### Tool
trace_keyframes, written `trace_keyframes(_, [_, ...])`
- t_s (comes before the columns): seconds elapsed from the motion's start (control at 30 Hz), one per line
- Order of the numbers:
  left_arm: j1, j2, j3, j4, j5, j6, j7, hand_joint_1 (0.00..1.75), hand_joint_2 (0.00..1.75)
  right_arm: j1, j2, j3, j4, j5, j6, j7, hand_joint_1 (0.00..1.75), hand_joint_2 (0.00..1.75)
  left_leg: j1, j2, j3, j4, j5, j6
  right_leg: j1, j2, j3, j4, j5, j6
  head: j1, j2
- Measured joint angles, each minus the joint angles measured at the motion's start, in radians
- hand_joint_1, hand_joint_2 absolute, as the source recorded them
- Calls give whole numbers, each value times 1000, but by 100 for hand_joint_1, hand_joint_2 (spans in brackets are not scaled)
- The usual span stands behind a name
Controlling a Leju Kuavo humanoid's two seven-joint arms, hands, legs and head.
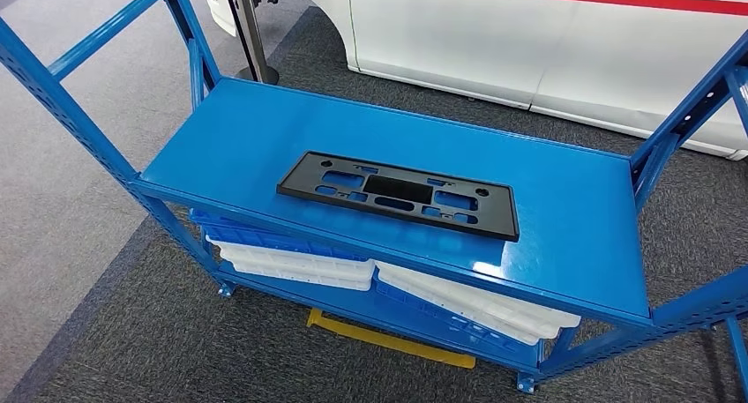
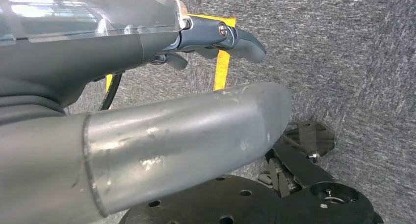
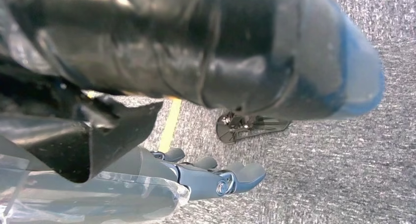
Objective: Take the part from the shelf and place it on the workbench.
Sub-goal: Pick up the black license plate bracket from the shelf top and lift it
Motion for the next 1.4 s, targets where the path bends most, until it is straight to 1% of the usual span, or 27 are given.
trace_keyframes(0.93, [0, -1, 0, 0, -10, 3, 5, 0, 0, 0, 0, 0, 0, 6, 13, 3, 0, 0, 0, 0, 0, 0, 0, 0, 0, 0, 0, 0, 0, 0, 0, 0])
trace_keyframes(1.4, [0, -1, 0, 0, -11, 1, 7, 0, 0, 0, 0, 0, 0, 9, -2, 5, 0, 0, 0, 0, 0, 0, 0, 0, 0, 0, 0, 0, 0, 0, 0, 0])
